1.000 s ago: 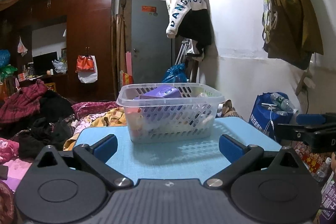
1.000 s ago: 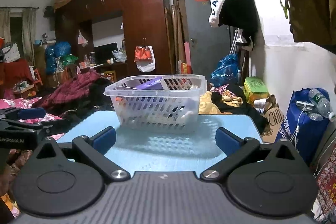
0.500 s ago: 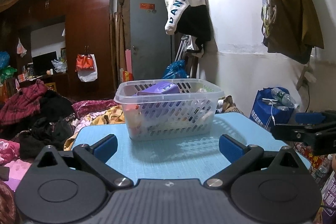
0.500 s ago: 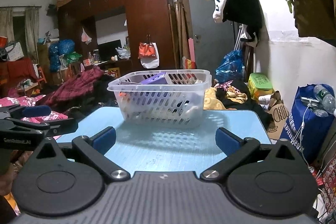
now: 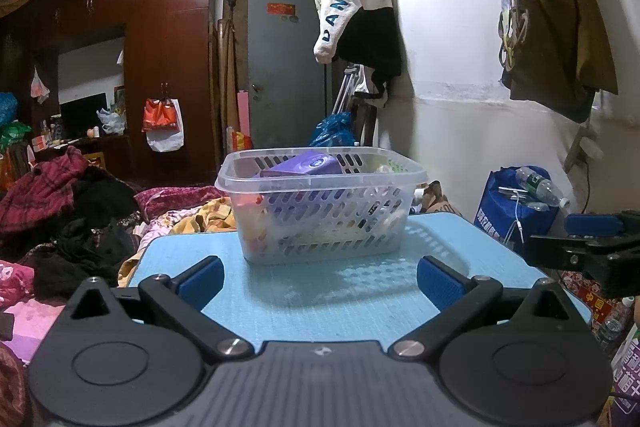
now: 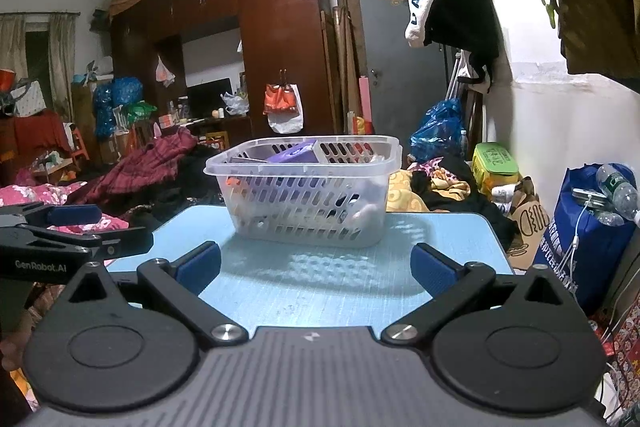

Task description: Organize objects

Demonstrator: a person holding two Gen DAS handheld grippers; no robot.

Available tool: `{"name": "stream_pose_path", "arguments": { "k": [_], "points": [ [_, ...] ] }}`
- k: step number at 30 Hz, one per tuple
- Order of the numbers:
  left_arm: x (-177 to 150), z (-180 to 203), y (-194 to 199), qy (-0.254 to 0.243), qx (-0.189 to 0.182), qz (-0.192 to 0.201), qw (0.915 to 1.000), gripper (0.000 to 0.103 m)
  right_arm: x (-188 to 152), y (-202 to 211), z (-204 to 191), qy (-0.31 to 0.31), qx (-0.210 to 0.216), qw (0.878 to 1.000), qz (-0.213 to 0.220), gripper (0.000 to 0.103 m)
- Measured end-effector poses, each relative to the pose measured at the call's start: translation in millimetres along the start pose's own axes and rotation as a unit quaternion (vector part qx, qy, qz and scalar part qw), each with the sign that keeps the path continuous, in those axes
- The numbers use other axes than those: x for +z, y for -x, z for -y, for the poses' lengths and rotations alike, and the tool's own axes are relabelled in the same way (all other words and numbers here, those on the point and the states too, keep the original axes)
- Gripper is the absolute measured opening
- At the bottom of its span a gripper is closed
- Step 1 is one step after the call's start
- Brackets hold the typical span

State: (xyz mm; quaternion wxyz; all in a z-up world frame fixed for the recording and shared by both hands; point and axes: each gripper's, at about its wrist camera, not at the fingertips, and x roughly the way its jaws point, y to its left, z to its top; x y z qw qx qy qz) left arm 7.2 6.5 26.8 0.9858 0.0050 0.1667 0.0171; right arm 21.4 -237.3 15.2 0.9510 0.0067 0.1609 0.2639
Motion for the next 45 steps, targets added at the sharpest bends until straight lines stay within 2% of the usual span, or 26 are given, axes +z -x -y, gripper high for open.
{"name": "stream_pose_path", "arguments": {
  "k": [45],
  "points": [
    [-1.6, 2.9, -4.6, 0.003, -0.004, -0.005, 1.0000, 0.103, -0.1, 0.0, -1.3, 0.001, -0.001, 1.000, 0.000, 0.103]
  ]
}}
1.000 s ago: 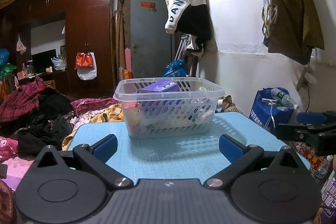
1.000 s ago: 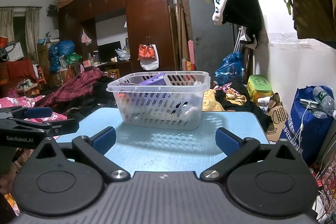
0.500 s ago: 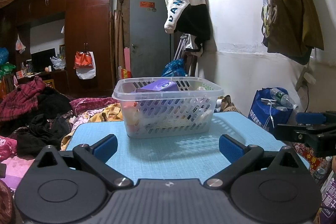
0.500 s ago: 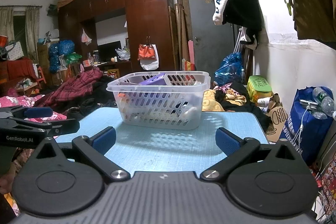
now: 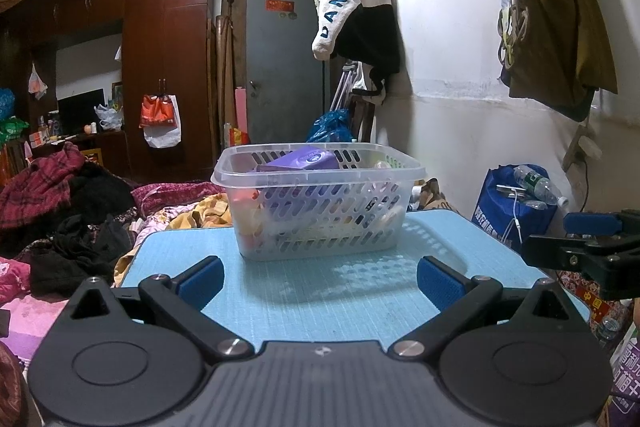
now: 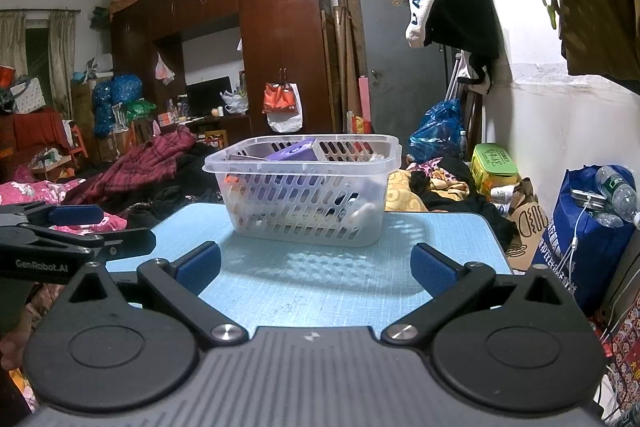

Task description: Organize objects

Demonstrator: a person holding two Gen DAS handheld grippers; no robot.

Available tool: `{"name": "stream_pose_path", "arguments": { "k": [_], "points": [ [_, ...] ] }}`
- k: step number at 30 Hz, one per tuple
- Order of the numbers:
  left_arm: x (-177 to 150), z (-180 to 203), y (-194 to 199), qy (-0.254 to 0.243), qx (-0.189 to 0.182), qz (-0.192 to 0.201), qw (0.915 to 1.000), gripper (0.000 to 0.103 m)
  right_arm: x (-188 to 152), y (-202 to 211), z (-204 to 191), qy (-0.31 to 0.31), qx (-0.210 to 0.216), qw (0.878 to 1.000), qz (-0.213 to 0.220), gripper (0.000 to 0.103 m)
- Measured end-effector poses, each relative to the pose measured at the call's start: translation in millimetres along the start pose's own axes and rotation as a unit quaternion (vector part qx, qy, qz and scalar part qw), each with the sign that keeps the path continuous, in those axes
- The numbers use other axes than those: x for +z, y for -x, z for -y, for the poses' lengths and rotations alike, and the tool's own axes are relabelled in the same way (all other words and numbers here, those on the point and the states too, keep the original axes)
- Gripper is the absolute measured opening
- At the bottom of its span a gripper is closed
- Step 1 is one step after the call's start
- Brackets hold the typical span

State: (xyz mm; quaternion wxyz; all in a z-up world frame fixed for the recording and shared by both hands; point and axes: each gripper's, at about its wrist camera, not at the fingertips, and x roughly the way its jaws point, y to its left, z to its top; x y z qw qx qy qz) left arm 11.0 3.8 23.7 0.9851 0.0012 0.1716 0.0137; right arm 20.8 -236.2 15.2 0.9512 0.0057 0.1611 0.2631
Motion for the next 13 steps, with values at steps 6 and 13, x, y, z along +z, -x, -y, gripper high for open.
{"name": "stream_pose_path", "arguments": {
  "k": [6, 13],
  "points": [
    [-1.1, 0.2, 0.9, -0.002, -0.002, 0.003, 1.0000, 0.103, -0.2, 0.2, -0.1, 0.000, 0.000, 1.000, 0.000, 0.103],
    [-0.9, 3.4, 3.1, -0.010, -0.001, 0.014, 0.9999, 0.103, -0.4, -0.2, 0.4, -0.001, 0.000, 1.000, -0.001, 0.103]
  ]
}}
